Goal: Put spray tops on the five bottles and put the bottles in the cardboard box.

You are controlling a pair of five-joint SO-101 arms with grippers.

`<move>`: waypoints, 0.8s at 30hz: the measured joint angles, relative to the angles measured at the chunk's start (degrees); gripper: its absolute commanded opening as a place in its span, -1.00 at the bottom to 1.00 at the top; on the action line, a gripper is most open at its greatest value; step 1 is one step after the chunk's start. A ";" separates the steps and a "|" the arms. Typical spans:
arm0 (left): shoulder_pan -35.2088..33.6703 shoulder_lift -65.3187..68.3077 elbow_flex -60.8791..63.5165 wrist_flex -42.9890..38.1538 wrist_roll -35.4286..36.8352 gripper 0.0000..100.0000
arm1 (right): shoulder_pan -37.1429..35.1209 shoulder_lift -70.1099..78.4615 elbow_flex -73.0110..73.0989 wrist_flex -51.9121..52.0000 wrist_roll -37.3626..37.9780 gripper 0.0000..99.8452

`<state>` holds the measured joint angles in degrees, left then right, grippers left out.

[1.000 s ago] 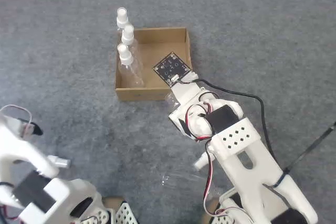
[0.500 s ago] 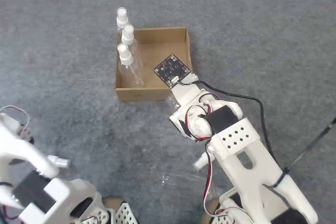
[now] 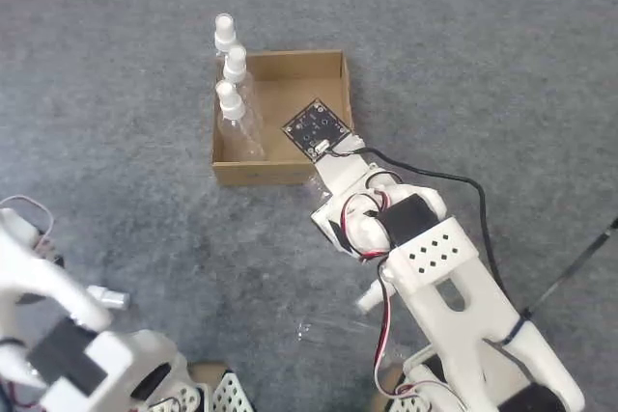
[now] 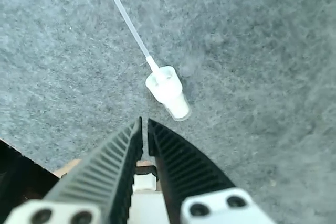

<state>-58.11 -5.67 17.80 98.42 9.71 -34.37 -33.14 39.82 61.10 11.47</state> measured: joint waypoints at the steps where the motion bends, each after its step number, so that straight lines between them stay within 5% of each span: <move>1: 0.00 -1.23 0.00 0.00 -0.09 -0.98 | 0.00 0.00 0.00 0.00 0.00 -0.90; 15: 7.56 -10.73 6.68 -0.35 -2.11 -0.98 | 0.00 0.00 0.00 0.00 0.00 -0.90; 24: 8.70 -11.08 6.68 -0.35 -26.11 -0.98 | 0.00 0.00 0.00 0.00 0.00 -0.90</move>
<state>-49.41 -16.75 24.48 98.07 -16.40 -34.37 -33.14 39.82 61.10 11.47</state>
